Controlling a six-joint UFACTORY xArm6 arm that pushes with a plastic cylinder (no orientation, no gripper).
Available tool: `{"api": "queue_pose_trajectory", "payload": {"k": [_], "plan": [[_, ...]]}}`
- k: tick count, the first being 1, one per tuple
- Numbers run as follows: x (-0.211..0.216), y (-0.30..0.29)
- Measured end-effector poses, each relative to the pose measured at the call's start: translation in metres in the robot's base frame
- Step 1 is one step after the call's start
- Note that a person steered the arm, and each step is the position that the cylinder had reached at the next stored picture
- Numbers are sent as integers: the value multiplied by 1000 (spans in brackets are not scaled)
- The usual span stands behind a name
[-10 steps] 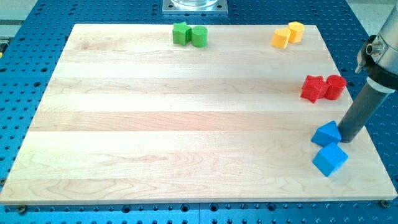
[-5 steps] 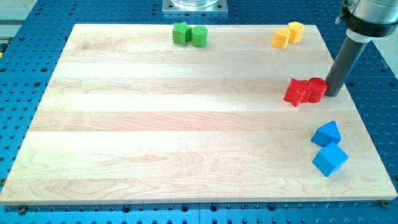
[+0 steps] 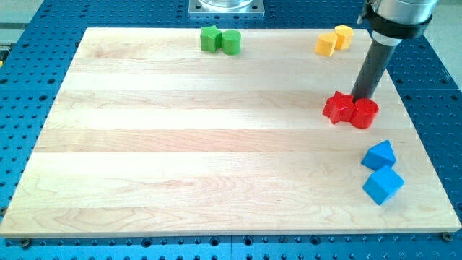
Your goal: Place the blue blocks and red blocks in a vertical line
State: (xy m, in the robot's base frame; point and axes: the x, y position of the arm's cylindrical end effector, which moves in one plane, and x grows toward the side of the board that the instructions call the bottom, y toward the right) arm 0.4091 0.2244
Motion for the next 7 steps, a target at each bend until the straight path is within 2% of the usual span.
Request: {"api": "queue_pose_trajectory", "payload": {"k": [1, 2, 3, 4, 5, 7], "plan": [[21, -3], [-18, 3], [-65, -64], [-29, -121], [14, -102], [3, -50]]}}
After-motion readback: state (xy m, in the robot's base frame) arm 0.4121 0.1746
